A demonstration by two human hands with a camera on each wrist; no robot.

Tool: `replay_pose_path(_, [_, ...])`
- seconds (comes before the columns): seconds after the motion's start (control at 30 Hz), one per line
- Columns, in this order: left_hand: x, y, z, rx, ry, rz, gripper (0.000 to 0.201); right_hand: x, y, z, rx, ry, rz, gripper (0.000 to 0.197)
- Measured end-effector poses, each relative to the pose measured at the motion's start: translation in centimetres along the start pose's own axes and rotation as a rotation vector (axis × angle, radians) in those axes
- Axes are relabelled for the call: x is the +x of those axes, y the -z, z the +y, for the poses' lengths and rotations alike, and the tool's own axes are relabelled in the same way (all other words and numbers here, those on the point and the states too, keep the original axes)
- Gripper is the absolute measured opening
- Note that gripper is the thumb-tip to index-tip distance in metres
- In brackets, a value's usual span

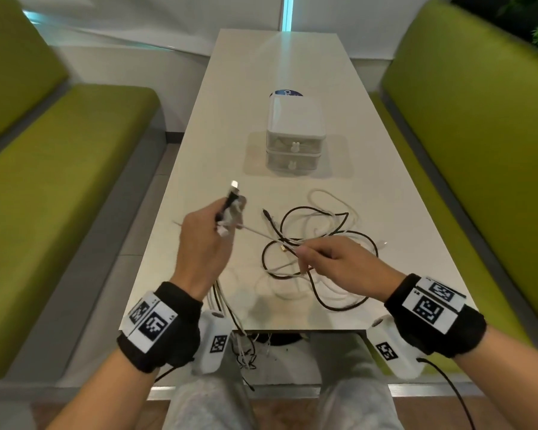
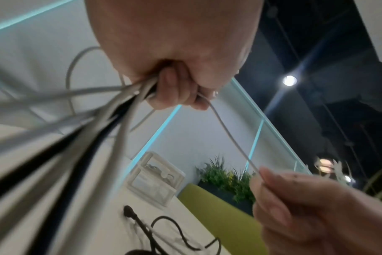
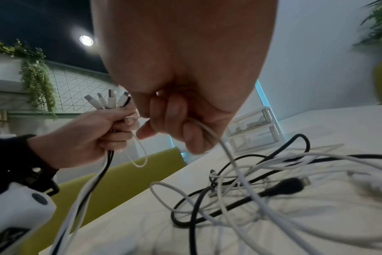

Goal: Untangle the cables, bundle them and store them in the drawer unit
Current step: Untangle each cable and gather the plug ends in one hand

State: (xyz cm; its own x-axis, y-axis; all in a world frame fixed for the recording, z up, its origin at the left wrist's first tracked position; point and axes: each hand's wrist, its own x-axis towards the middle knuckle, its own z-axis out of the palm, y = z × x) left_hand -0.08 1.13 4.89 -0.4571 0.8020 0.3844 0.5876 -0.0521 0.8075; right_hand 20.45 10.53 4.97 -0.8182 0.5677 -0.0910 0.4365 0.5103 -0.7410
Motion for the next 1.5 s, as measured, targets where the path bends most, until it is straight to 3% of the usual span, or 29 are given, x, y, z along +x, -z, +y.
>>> replay_pose_path(0.1, [0.7,0.8,-0.1,-0.140,0.159,0.172,0.040,-0.3,0.3,0.0,-0.008,-0.022,-0.106,0.034])
replay_pose_path(0.27, [1.1,1.1,0.0,-0.316,0.235,0.298,0.045,-0.3,1.5,0.6,-0.246,0.018,-0.174,0.019])
replay_pose_path(0.33, [1.1,1.4,-0.1,-0.332,0.226,0.341,0.042,-0.1,2.1,0.5,-0.361,-0.034,-0.116,0.024])
replay_pose_path(0.4, [1.0,1.5,-0.2,-0.292,0.175,0.330,0.036,0.2,2.5,0.5,-0.398,-0.083,0.042,0.031])
replay_pose_path(0.47, [0.7,1.4,0.1,-0.242,0.112,0.287,0.033,0.4,2.7,0.1,-0.294,-0.099,0.223,0.033])
replay_pose_path(0.53, [0.5,1.3,0.6,-0.207,0.078,0.259,0.034,0.6,2.9,-0.8,-0.086,-0.090,0.293,0.031])
replay_pose_path(0.7, [0.2,1.1,0.8,-0.166,0.066,0.212,0.033,-0.1,3.2,-3.0,0.524,-0.025,0.169,0.029])
replay_pose_path(0.9, [-0.2,0.5,0.6,-0.214,0.126,0.173,0.032,-0.5,3.2,-3.6,0.789,0.086,0.103,0.029])
replay_pose_path(1.0, [-0.2,0.5,0.3,-0.212,0.101,0.161,0.025,-0.5,2.7,-3.2,0.654,0.045,-0.061,0.026])
replay_pose_path(1.13, [-0.5,0.6,0.4,-0.281,0.115,0.134,0.033,-1.0,0.3,-2.4,0.359,-0.128,-0.500,0.026])
replay_pose_path(1.23, [-0.7,0.6,0.9,-0.312,0.116,0.116,0.036,-1.5,-1.3,-2.2,0.105,-0.120,-0.681,0.022])
replay_pose_path(1.37, [-0.9,0.4,1.5,-0.350,0.120,0.019,0.035,-1.2,-1.4,-2.1,-0.054,-0.122,-0.579,0.023])
replay_pose_path(1.5, [-1.4,0.1,1.9,-0.368,0.075,-0.124,0.030,-0.5,-1.1,-1.6,-0.151,-0.127,-0.327,0.017])
